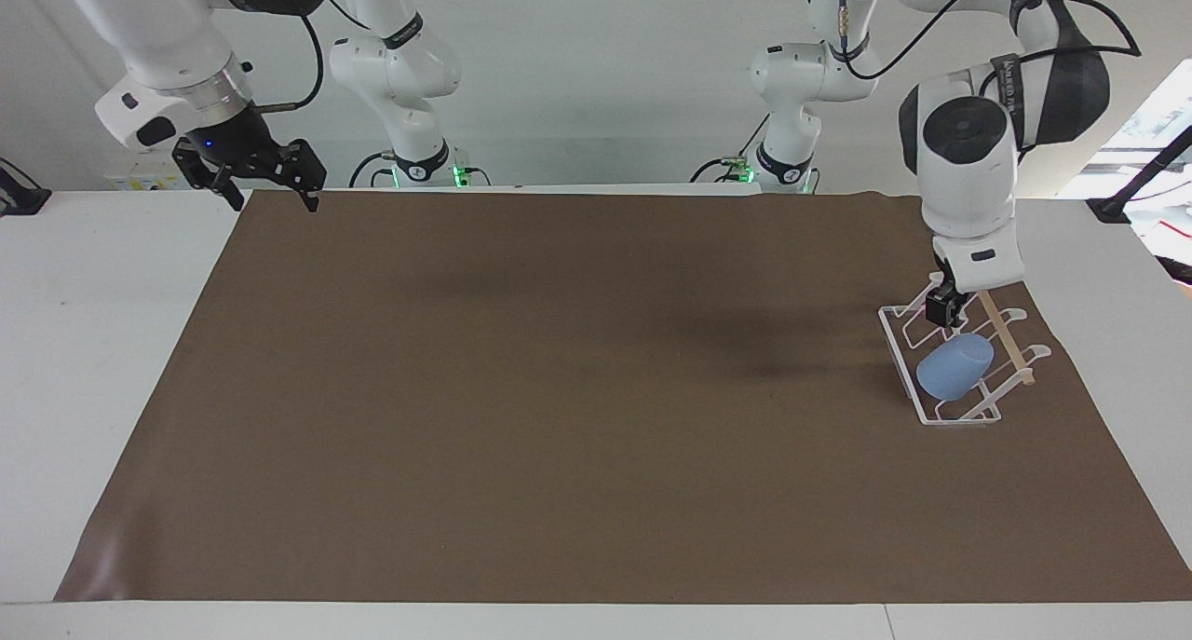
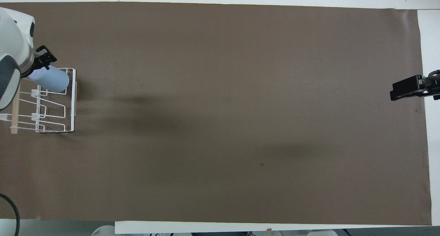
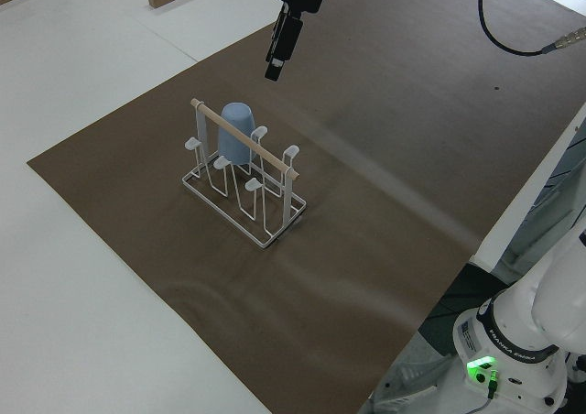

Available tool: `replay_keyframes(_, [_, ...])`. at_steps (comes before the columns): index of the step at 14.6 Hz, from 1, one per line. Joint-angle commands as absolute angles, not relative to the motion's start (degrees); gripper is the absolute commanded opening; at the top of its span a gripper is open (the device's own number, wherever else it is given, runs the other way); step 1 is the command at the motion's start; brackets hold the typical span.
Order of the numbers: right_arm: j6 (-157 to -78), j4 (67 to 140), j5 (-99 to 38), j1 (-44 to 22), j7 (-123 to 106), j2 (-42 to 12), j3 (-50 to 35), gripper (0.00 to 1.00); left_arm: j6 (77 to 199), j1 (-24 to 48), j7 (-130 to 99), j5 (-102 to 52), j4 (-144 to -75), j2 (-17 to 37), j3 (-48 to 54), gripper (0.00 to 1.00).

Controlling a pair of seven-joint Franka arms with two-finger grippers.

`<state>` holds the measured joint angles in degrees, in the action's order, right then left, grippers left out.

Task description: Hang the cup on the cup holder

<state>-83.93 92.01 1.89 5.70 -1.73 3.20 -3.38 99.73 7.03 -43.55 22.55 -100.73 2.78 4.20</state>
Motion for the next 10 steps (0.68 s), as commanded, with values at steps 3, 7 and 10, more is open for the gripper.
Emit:
replay_keyframes(3, [-83.85,92.99,2.02,5.63,-2.29,3.87,-3.78,0.99,90.9,4.85,-14.57,8.81,-96.52,0.35,4.13,1.0])
replay_keyframes(7, [-83.85,92.99,2.02,5.89,-2.29,3.87,-3.78,0.99,84.2,4.04,2.54,2.3,-89.39,2.99,4.13,1.0])
replay_keyframes(10, [-83.85,92.99,2.02,5.8,-2.29,3.87,-3.78,1.0,86.21,3.87,2.72,2.38,-89.21,3.16,4.31,1.0])
